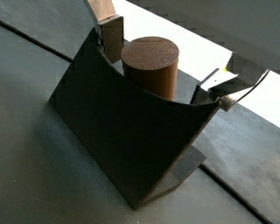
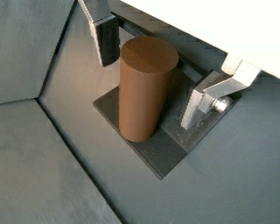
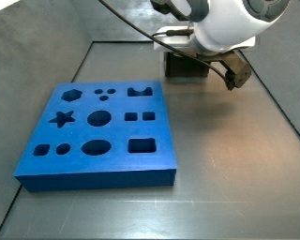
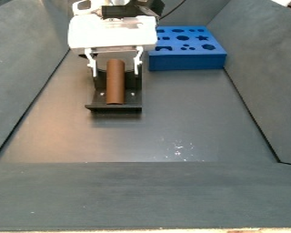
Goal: Pick up the round object. Move up. Place the round object on the fixture. Regrasp the round object. Move to above the board. Insert the round object.
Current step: Regrasp the round object, then move to above the board.
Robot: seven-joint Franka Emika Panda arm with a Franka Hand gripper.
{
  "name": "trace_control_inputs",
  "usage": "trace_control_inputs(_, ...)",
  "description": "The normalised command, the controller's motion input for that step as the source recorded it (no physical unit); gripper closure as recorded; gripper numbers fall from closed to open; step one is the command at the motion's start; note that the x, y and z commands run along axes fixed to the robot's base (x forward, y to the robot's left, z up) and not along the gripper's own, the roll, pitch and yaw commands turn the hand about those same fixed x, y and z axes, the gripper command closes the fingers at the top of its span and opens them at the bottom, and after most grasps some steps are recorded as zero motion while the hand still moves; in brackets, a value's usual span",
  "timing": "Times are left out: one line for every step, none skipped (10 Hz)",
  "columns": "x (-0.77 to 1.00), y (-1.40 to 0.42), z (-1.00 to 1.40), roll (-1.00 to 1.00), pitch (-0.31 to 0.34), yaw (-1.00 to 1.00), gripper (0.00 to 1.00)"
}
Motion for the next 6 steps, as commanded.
trace_control_inputs(0.02, 0.0, -0.19, 0.08, 0.013, -0.04, 0.0)
trace_control_inputs(0.02, 0.0, -0.19, 0.08, 0.013, -0.03, 0.0)
trace_control_inputs(0.02, 0.0, -0.18, 0.07, 0.015, -0.02, 0.0)
trace_control_inputs(0.0, 0.0, -0.83, 0.0, 0.0, 0.0, 1.0)
trace_control_inputs(0.0, 0.44, 1.0, -0.21, 0.027, 0.06, 1.0)
trace_control_inputs(0.0, 0.44, 1.0, -0.21, 0.023, 0.05, 1.0)
